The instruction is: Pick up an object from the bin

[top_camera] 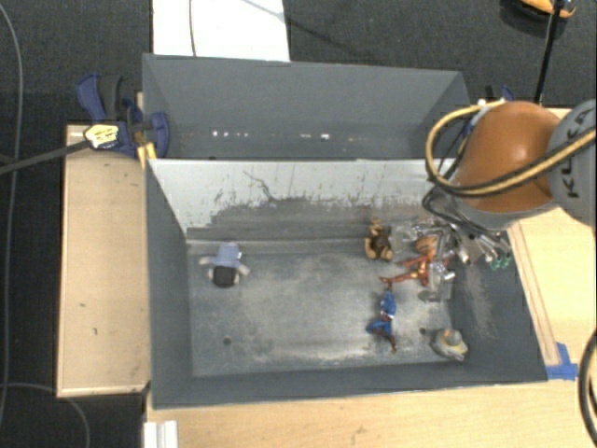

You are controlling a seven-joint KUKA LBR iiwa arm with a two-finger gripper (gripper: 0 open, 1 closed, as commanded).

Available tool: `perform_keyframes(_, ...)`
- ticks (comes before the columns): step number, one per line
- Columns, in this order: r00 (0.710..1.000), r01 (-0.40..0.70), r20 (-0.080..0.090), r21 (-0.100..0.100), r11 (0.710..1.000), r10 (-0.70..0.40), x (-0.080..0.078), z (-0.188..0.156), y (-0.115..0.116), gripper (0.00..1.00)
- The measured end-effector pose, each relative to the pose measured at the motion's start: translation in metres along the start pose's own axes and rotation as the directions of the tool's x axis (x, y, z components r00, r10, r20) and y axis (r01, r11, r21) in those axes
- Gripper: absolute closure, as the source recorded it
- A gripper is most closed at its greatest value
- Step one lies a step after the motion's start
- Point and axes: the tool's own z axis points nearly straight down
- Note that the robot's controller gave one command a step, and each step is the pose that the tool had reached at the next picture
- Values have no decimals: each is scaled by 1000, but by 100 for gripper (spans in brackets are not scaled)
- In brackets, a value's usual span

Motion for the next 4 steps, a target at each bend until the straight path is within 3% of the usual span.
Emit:
perform_keyframes(1,1000,-18,-5,-6,1000,18,17,-34,-12,0)
perform_keyframes(2,995,97,13,12,995,-97,13,-34,-12,0)
perform_keyframes(3,913,407,2,-2,913,-407,11,4,0,0)
perform_keyframes(4,538,843,2,19,538,-843,17,52,31,100)
